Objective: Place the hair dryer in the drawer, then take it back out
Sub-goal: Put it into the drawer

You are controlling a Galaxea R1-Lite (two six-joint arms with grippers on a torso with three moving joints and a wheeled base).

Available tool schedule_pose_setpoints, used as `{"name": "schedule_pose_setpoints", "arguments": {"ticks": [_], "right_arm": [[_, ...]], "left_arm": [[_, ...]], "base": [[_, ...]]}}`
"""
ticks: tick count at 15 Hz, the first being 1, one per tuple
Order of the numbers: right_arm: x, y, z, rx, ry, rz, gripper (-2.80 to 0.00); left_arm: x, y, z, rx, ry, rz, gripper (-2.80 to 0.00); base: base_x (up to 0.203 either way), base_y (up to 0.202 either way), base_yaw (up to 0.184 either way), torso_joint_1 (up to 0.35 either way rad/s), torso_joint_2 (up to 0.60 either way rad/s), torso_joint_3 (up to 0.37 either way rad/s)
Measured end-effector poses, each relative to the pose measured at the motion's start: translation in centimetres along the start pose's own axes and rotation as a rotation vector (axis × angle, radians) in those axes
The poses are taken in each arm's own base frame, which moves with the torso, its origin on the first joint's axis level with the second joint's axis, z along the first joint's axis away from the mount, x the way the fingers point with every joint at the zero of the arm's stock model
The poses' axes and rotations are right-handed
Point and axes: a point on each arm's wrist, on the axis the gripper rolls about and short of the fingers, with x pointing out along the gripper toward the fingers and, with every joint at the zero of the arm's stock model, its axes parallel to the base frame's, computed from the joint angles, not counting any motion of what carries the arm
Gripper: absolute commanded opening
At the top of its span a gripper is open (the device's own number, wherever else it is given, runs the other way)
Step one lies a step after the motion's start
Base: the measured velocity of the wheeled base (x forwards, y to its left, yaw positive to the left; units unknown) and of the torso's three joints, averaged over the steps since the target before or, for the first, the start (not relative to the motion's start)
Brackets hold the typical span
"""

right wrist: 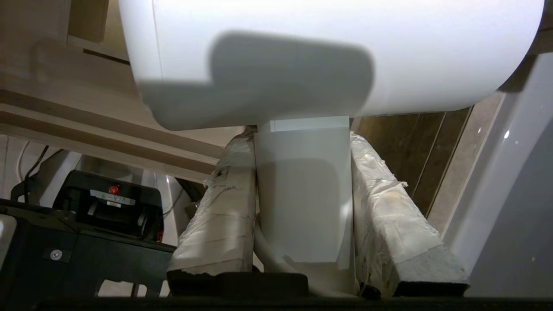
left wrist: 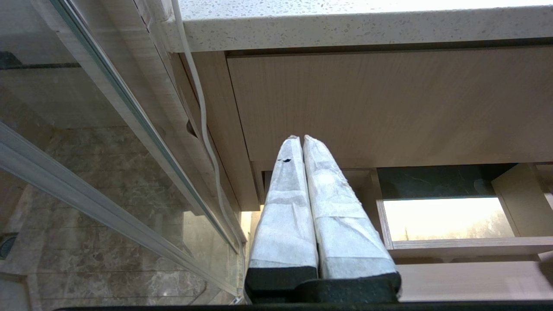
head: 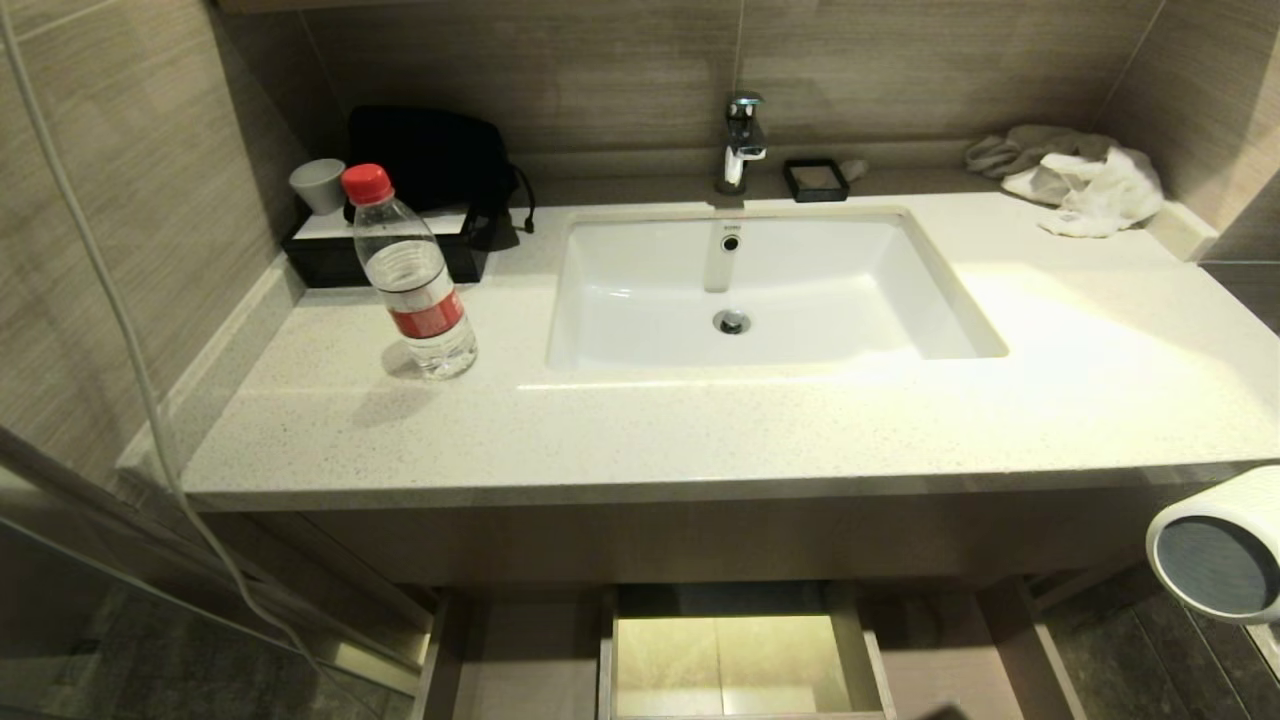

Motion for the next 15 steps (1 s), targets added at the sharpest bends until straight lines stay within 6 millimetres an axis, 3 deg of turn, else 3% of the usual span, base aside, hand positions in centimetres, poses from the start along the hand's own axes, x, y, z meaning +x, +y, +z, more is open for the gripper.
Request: {"name": "schedule_pose_setpoints", "arguments": {"ticks": [6, 11, 15], "right_arm": [[0.3, 0.3, -0.9, 0.038, -0.193, -0.158, -2.80], [0.5, 1.0, -2.7, 0.073, -0.191, -0.283, -2.80], [0.5, 1.2, -3.1, 0.062, -0.220, -0.292, -2.80]], "left_arm": [[0.0, 0.0, 0.0, 0.000, 0.000, 0.000, -2.80], [0.0, 0.0, 0.0, 0.000, 0.000, 0.000, -2.80], [0.0, 0.0, 0.0, 0.000, 0.000, 0.000, -2.80]], "base": [[0.000, 0.000, 0.000, 0.000, 0.00, 0.000], [0.000, 0.000, 0.000, 0.000, 0.00, 0.000], [0.000, 0.000, 0.000, -0.221, 0.14, -0.083]]}}
